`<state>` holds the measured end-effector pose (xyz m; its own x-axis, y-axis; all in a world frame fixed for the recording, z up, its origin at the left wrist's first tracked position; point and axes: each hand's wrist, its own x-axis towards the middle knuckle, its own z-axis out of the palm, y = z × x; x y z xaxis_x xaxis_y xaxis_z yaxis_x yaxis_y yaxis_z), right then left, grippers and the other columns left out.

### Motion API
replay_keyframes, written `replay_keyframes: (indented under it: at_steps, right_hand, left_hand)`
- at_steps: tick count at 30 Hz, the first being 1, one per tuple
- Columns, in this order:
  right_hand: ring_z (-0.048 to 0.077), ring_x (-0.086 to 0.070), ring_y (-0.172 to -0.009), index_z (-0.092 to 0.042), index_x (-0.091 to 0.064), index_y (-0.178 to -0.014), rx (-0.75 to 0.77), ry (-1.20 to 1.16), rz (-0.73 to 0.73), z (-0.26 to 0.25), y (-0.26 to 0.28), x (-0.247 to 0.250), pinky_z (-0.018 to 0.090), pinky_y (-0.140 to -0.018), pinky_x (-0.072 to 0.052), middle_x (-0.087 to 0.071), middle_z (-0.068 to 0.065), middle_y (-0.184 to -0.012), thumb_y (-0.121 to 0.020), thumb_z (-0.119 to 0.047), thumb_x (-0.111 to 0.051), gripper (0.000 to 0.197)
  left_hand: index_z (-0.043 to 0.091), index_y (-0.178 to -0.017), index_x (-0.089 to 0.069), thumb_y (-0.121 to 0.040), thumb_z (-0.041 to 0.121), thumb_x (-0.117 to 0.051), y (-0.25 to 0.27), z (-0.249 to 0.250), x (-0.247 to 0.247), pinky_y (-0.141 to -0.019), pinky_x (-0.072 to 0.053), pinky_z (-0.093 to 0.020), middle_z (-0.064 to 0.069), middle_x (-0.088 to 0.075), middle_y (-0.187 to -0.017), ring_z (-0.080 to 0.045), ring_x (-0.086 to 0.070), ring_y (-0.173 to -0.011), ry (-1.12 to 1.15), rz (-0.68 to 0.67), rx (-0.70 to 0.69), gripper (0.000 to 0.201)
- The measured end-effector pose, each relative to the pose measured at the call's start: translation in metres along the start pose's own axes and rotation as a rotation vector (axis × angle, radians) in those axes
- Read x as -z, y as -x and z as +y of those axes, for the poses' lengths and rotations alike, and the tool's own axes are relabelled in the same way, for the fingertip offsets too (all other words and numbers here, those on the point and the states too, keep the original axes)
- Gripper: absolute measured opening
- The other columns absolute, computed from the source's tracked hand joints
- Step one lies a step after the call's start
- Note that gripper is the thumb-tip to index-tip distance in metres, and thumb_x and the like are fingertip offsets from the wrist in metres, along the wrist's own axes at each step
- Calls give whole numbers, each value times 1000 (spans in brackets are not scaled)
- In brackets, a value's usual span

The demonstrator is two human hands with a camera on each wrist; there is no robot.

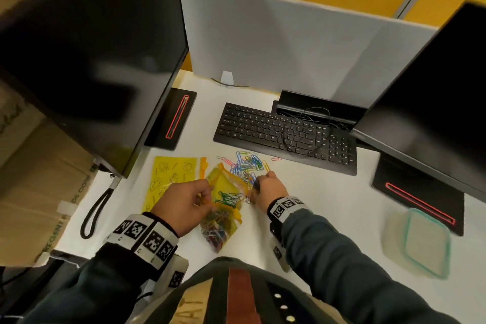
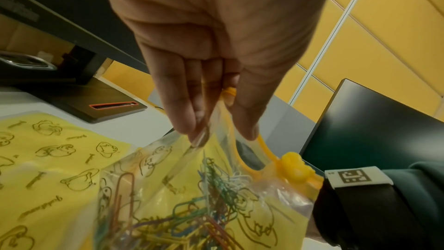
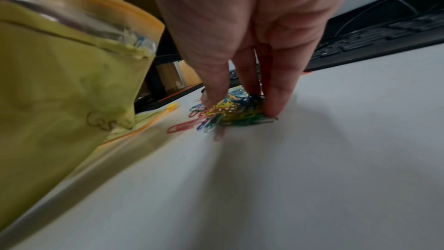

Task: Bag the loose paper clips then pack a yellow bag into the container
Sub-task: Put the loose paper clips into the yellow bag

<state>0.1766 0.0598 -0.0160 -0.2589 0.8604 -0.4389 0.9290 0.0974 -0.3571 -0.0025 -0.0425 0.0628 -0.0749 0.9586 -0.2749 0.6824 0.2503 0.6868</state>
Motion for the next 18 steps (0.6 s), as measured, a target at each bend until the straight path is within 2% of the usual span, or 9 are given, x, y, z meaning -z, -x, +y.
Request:
replay_keyframes:
  at_steps: [3, 5, 8, 10, 12, 15, 17, 18]
  right_hand:
    - [32, -54, -107, -4, -53, -116, 16, 76, 1, -3, -1, -3, 37, -95, -45, -45, 13, -121, -84, -23, -62, 37]
    - [32, -56, -106, -3, -53, -115, 23, 98, 23, -4, -2, -2, 34, -92, -45, -49, 15, -121, -90, -14, -52, 27]
    - [33, -56, -107, -2, -54, -115, 16, 124, 33, -2, -4, -1, 33, -90, -45, -55, 18, -118, -93, -7, -41, 26]
    - [32, -57, -106, -3, -55, -113, -1, 119, 46, -1, -3, 1, 32, -88, -45, -58, 18, -116, -93, -8, -41, 25]
    - [32, -57, -104, -4, -58, -110, -29, 82, 51, 2, -1, 3, 30, -86, -45, -61, 17, -114, -92, -9, -43, 24]
    - [32, -58, -105, -6, -63, -106, -101, -41, 72, 8, 7, 8, 28, -86, -45, -65, 17, -110, -87, -6, -48, 24]
    - [30, -61, -96, -6, -67, -97, -109, -157, 142, 11, 14, 15, 26, -80, -45, -68, 15, -101, -84, -3, -53, 20]
    - [25, -62, -86, -6, -68, -92, -96, -211, 176, 11, 19, 19, 22, -74, -46, -69, 13, -92, -83, 0, -54, 17]
  left_hand:
    - [24, -59, -48, -72, 14, -72, -1, -2, 6, -77, -51, -28, -1, -64, -121, -15, -65, -84, 24, -3, 7, 29]
    - [25, -58, -48, -71, 13, -73, -2, -4, 9, -76, -50, -26, -1, -64, -121, -10, -63, -79, 40, -8, 20, 30]
    - [24, -58, -48, -71, 13, -73, -5, -7, 9, -72, -47, -24, 0, -64, -119, -5, -58, -68, 53, -2, 33, 30]
    - [24, -59, -49, -71, 13, -73, -8, -9, 8, -73, -47, -24, 1, -65, -118, -7, -58, -67, 68, 2, 41, 29]
    - [25, -58, -49, -70, 13, -73, -9, -10, 7, -73, -50, -26, 2, -66, -115, -16, -61, -67, 80, -3, 45, 30]
    - [26, -56, -48, -69, 13, -73, -12, -9, 5, -75, -54, -34, 2, -68, -111, -25, -63, -71, 92, -24, 31, 31]
    - [27, -56, -49, -69, 14, -72, -16, -9, 4, -74, -54, -36, -4, -70, -106, -26, -63, -70, 89, -35, 14, 30]
    - [29, -57, -50, -69, 15, -72, -19, -9, 4, -73, -54, -39, -10, -71, -102, -26, -63, -69, 81, -42, 7, 28]
